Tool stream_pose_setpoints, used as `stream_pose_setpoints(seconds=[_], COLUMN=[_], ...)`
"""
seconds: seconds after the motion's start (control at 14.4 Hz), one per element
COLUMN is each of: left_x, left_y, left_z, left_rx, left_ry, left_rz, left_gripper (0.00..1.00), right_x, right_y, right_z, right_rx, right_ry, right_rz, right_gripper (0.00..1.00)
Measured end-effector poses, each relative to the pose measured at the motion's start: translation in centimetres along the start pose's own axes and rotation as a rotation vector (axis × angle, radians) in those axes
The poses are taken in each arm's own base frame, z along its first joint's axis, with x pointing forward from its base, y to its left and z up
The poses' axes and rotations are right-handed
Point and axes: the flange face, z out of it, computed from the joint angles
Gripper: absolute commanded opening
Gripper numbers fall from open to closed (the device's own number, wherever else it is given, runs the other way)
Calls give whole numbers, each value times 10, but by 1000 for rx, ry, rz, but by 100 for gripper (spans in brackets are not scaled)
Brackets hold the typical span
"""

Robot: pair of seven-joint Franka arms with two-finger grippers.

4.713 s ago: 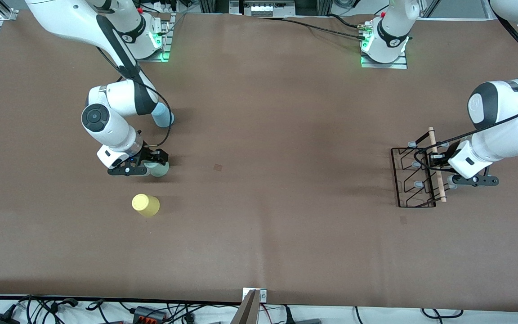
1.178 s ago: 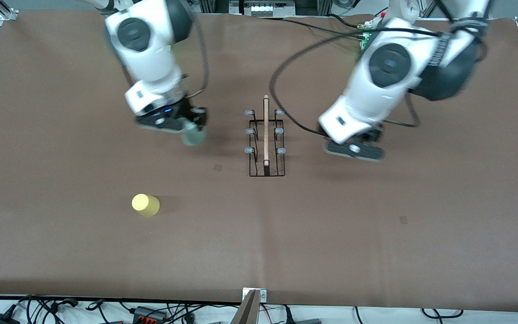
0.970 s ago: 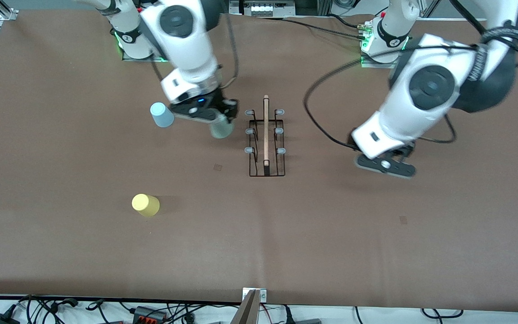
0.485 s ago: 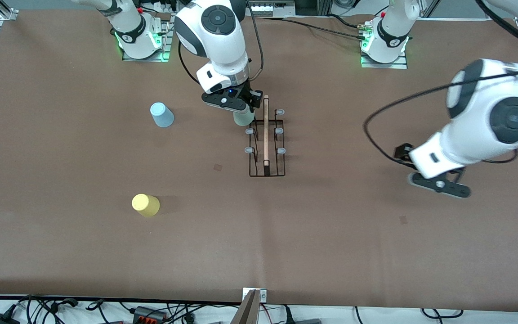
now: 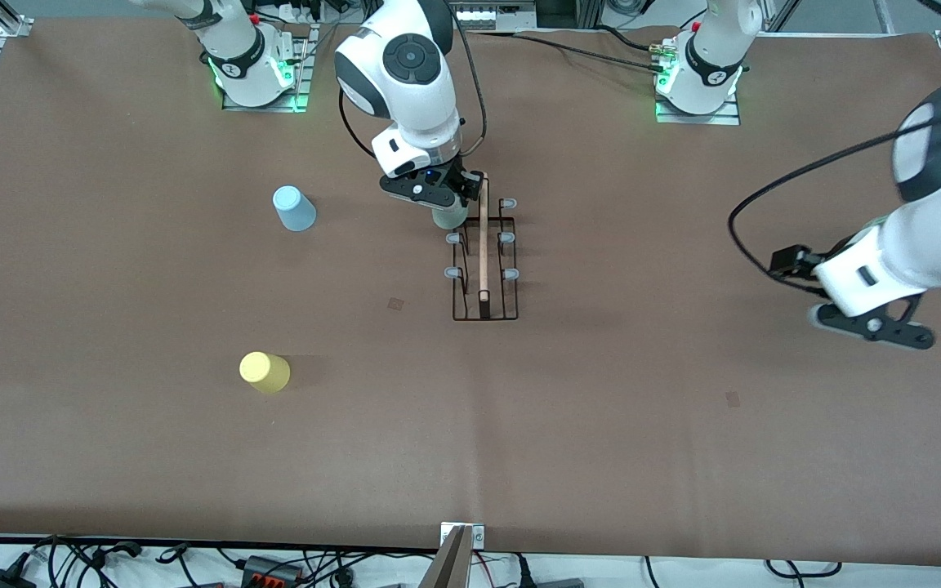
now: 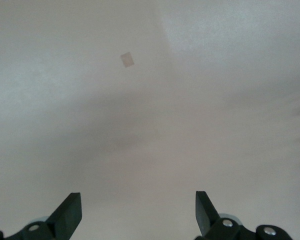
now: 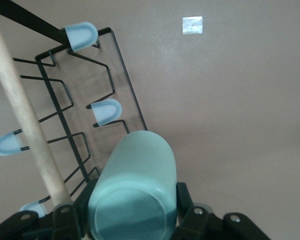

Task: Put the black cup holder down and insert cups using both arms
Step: 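Lower the teal cup onto a rack peg with the right gripper, then open the right gripper and move it toward the yellow cup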

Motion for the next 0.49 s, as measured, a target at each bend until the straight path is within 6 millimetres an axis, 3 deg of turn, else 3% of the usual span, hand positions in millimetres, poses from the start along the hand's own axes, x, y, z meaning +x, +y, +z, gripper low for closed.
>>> stream_pose_setpoints(seconds=[0.07,0.35,0.49], left_x=[-3,-3,-2], left_y=[-2,-17,-15], left_z=[-7,-3,-6], left_rx=[1,-7,-4], left_ry=[4,-3,17], left_rz=[-5,-27,-37], left_gripper=[100,100,100], right_x=[0,-6,-4], right_y=[0,-9,-12], right_z=[2,0,-10], right_rx=[1,45,66], right_ry=[-1,16,27], right_rz=[-1,-13,-14], right_gripper=[100,100,100])
